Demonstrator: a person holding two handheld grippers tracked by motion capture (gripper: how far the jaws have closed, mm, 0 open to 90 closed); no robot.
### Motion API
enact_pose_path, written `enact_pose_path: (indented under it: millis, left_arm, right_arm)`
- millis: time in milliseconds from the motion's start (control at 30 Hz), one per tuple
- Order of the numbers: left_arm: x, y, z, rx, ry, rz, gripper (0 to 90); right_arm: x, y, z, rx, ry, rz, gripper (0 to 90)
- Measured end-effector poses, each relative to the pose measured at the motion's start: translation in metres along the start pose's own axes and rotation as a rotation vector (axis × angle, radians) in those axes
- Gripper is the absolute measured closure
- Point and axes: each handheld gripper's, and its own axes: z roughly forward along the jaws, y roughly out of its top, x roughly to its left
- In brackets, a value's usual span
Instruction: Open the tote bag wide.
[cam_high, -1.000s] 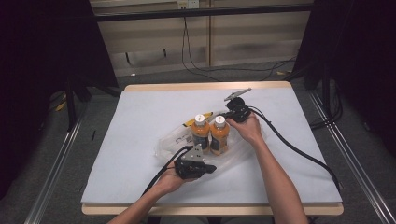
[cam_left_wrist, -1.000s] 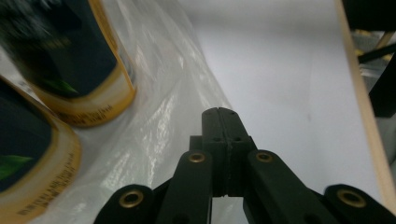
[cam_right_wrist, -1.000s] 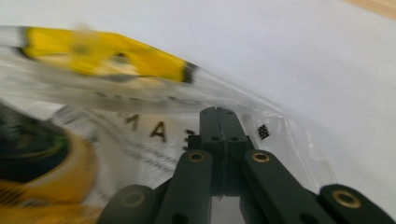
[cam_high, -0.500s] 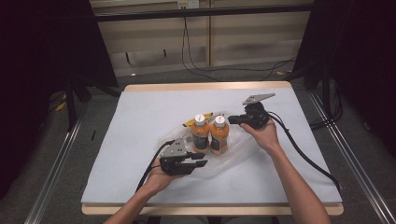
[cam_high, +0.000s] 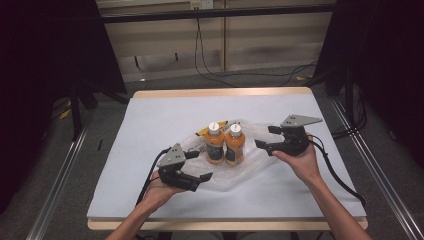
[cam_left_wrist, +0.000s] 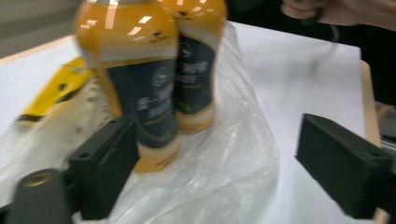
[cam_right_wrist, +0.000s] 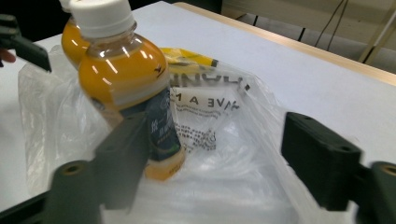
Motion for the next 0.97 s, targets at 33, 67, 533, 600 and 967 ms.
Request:
enact_pose_path:
  millis: [33,67,533,600,967]
  left_arm:
    - [0.001,-0.001,-0.003,0.005,0.008,0.004,9.2]
    - [0.002,-0.002,-0.006,0.002,0.028,-0.003,7.9]
    - [0.013,-0.023,-0.060,-0.049,0.149,-0.063,1.8]
    - [0.015,-0.025,-0.071,-0.051,0.159,-0.063,1.7]
    - [0.016,-0.056,-0.100,-0.043,0.256,-0.115,0.3]
  right_arm:
    - [0.001,-0.002,-0.005,-0.009,-0.007,0.000,18.7]
    - [0.002,-0.004,-0.009,-0.017,-0.007,0.006,17.0]
    - [0.015,-0.050,-0.067,-0.102,-0.075,0.072,4.3]
    - [0.016,-0.057,-0.075,-0.123,-0.099,0.082,3.7]
    - [0.025,-0.100,-0.112,-0.139,-0.192,0.180,4.8]
